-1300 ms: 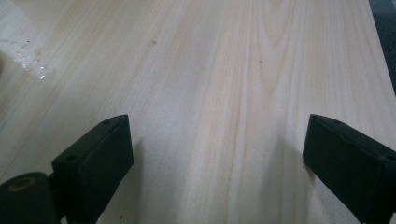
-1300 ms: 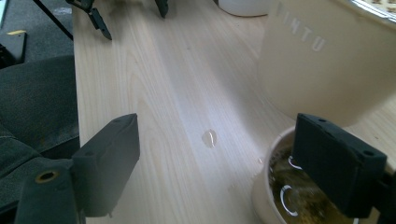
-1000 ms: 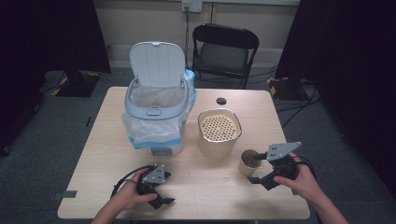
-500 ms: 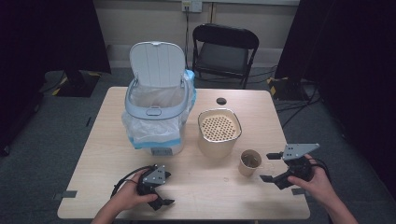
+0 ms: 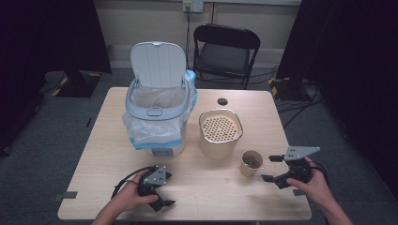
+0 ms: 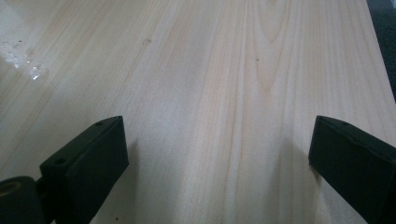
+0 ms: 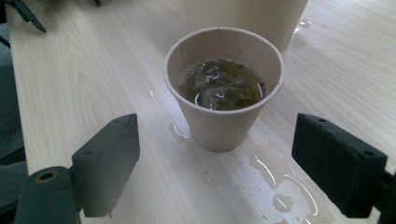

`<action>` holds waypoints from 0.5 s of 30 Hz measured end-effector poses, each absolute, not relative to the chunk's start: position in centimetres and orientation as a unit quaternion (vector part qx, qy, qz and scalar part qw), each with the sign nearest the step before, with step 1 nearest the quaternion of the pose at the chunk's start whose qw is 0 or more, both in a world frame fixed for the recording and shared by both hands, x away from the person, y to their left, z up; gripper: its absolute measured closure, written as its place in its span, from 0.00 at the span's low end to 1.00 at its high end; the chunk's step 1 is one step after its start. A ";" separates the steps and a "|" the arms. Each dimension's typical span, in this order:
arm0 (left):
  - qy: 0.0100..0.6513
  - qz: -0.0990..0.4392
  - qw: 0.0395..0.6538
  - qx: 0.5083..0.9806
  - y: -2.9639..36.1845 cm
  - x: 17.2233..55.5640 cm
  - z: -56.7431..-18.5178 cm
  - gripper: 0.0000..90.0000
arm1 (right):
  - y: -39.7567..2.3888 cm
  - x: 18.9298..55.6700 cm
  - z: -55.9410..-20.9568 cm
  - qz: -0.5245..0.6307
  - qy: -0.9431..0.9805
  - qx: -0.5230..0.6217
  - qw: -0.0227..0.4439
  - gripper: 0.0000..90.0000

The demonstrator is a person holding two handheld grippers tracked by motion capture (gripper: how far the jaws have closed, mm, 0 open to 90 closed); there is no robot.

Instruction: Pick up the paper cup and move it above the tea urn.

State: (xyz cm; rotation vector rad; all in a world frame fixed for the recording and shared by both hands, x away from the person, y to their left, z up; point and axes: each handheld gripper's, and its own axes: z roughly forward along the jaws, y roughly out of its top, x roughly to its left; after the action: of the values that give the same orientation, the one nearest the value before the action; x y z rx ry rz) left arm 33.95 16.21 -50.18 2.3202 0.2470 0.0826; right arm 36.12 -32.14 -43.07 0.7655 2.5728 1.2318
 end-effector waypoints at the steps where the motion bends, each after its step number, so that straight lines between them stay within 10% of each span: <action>1: 0.097 0.033 0.392 0.914 16.2 34.0 -50.2 0.05 | -32.2 36.2 -43.3 0.418 0.865 0.262 0.093 0.17; 15: 0.097 0.033 0.392 0.914 16.2 34.0 -50.2 0.05 | -31.4 37.3 -45.6 0.428 0.861 0.263 0.083 0.17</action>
State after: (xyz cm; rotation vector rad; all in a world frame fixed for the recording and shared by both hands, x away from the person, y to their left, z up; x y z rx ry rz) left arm 33.96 16.22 -50.17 2.3208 0.2467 0.0827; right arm 37.28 -31.37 -45.61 0.7845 2.5710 1.2780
